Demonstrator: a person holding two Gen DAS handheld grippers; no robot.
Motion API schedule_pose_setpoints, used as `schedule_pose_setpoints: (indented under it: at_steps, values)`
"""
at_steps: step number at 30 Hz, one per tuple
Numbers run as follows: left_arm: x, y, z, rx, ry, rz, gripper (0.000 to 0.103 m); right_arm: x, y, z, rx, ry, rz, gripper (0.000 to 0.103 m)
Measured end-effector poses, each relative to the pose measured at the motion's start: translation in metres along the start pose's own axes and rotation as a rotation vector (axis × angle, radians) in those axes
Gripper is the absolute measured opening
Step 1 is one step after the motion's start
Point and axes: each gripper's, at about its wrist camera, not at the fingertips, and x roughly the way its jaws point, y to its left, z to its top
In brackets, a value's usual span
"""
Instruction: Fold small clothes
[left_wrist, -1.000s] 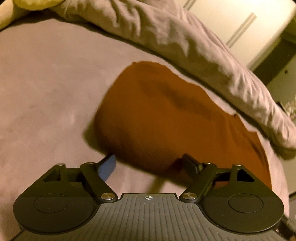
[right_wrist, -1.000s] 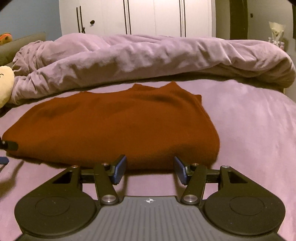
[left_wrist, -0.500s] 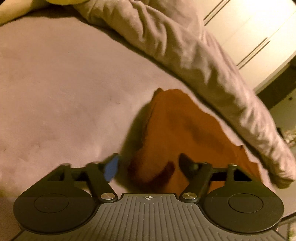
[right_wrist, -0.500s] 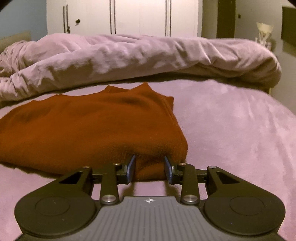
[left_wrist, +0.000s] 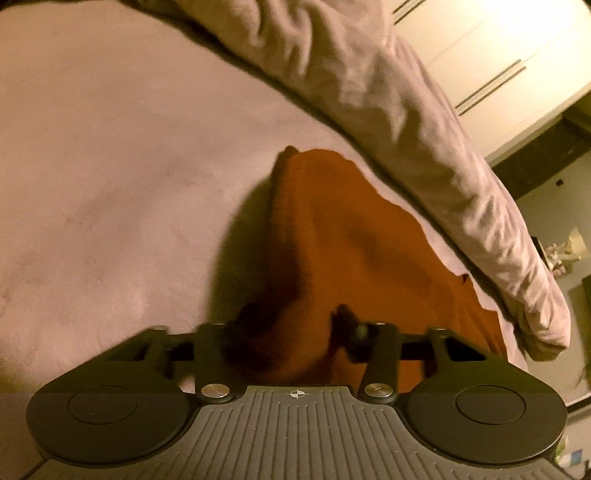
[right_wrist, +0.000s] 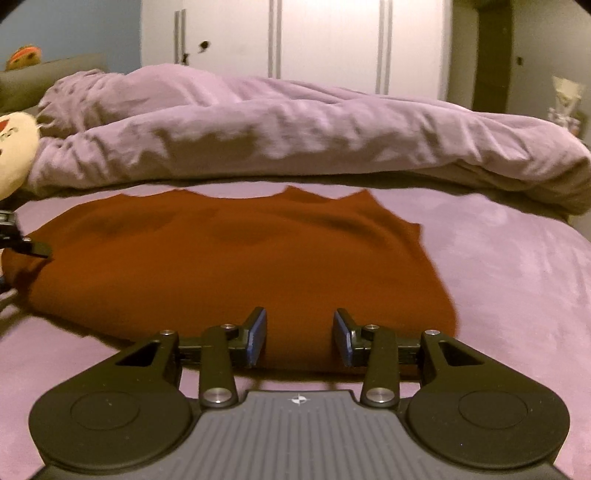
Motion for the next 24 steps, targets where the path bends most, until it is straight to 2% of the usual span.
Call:
schedule_pose_setpoints:
  at_steps: [2, 6, 8, 10, 12, 13, 14, 16, 20, 24]
  values:
    - [0.000, 0.005, 0.002, -0.016, 0.006, -0.020, 0.036, 0.002, 0.010, 0.001, -0.021, -0.003, 0.020, 0.039]
    - [-0.003, 0.004, 0.001, -0.008, -0.008, -0.040, 0.036, 0.007, 0.031, 0.004, -0.093, -0.022, 0.036, 0.039]
    - [0.000, 0.004, -0.002, -0.004, -0.004, -0.015, 0.048, 0.009, 0.042, 0.005, -0.132, -0.031, 0.040, 0.039]
    - [0.002, 0.004, -0.003, -0.020, -0.012, -0.037, 0.060, 0.012, 0.049, 0.005, -0.144, -0.031, 0.054, 0.039]
    - [0.005, -0.001, -0.001, -0.013, -0.011, -0.023, 0.058, 0.014, 0.054, 0.005, -0.160, -0.035, 0.051, 0.038]
    - [0.006, -0.003, 0.000, 0.001, -0.010, -0.012, 0.050, 0.015, 0.056, 0.005, -0.170, -0.038, 0.049, 0.038]
    - [0.006, -0.006, 0.001, 0.018, -0.007, 0.012, 0.036, 0.016, 0.057, 0.005, -0.178, -0.041, 0.048, 0.038]
    - [0.006, -0.008, 0.004, 0.019, 0.005, 0.027, 0.031, 0.020, 0.058, 0.003, -0.190, -0.035, 0.048, 0.037]
    - [-0.011, -0.024, 0.012, 0.039, -0.039, -0.016, 0.027, 0.028, 0.062, -0.002, -0.263, -0.029, 0.055, 0.037]
    - [-0.029, -0.062, 0.016, 0.123, -0.078, -0.038, 0.025, 0.013, 0.045, 0.006, -0.148, -0.030, 0.067, 0.037]
